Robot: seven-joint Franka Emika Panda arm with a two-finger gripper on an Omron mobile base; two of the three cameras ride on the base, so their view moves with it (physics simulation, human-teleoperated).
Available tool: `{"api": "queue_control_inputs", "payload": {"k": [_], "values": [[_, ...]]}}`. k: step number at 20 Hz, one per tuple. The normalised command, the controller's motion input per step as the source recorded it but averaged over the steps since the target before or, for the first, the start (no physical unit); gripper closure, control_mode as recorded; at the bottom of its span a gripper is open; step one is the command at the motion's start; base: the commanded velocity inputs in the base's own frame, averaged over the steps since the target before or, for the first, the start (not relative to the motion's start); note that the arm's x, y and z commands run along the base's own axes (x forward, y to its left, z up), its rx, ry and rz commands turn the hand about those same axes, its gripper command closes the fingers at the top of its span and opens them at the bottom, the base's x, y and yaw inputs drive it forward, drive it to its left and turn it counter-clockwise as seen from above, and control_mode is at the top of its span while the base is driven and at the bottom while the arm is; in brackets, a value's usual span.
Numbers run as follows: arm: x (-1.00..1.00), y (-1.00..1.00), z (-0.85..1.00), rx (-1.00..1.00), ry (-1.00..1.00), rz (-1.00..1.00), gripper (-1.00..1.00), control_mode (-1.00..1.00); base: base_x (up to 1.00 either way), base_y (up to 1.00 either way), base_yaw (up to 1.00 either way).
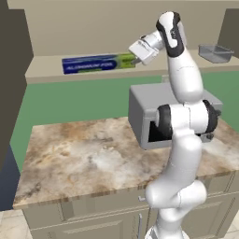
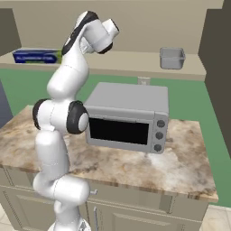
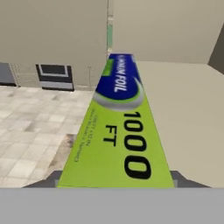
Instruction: Retrieve the tupperware and aluminum foil from the cabinet and place them on the dining counter near the plate with tomato and avocado to prepare for storing leftovers.
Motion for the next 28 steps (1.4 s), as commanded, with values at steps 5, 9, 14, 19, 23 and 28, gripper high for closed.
{"api": "queue_control_inputs", "payload": {"k": [5, 9, 14, 19, 23, 28], "values": [[-1.0, 0.0, -0.11, 0.05, -0.35, -0.26, 1.0, -1.0, 0.0, 0.0, 0.0], [-1.0, -0.09, 0.13, 0.17, -0.3, -0.19, 1.0, -1.0, 0.0, 0.0, 0.0], [-1.0, -0.31, 0.35, 0.17, -0.12, -0.03, 1.0, -1.0, 0.0, 0.0, 0.0], [-1.0, -0.29, 0.06, 0.01, 0.01, 0.0, 1.0, -1.0, 0.0, 0.0, 0.0], [-0.98, -0.27, 0.0, 0.0, 0.15, -0.06, 1.0, -1.0, 0.0, 0.0, 0.0], [-0.56, 0.0, 0.03, -0.04, 0.29, -0.08, 1.0, -1.0, 0.0, 0.0, 0.0]]}}
